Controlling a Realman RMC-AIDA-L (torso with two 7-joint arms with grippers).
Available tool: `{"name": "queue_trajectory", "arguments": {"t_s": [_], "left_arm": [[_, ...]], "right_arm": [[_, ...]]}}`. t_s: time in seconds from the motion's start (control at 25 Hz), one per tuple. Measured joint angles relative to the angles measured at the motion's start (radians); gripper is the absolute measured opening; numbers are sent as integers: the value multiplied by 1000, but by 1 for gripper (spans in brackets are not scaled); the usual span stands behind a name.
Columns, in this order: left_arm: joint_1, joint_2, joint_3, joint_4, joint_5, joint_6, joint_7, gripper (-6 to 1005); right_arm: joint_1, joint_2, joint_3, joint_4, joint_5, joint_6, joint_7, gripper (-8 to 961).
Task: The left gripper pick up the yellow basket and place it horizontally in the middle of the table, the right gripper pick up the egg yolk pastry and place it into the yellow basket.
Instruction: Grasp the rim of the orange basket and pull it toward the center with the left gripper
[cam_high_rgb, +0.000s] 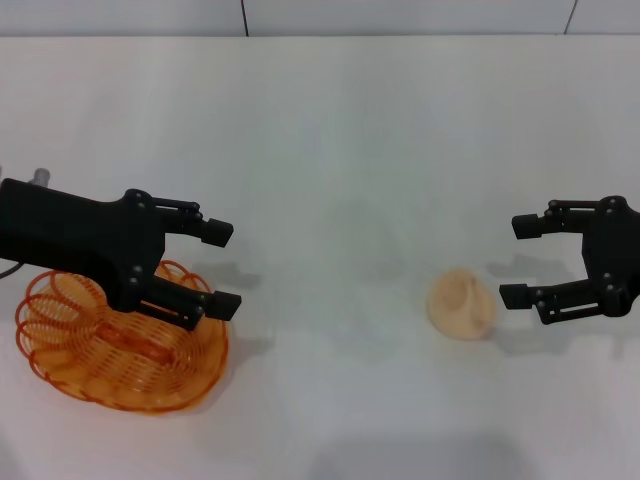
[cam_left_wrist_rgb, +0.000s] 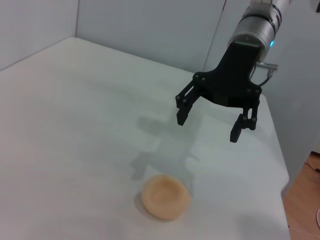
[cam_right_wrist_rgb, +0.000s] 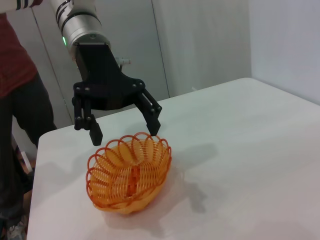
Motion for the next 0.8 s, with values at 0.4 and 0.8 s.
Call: {"name": "queue_trajectory", "arguments": {"t_s": [0.4, 0.8], "left_arm": [[0, -2, 0, 0, 0, -2, 0, 890], [-12, 6, -1, 40, 1, -1, -78, 889]], "right_arm": [[0, 0, 0, 4, 5, 3, 0, 856], [2, 1, 0, 1, 10, 5, 0, 856]]}}
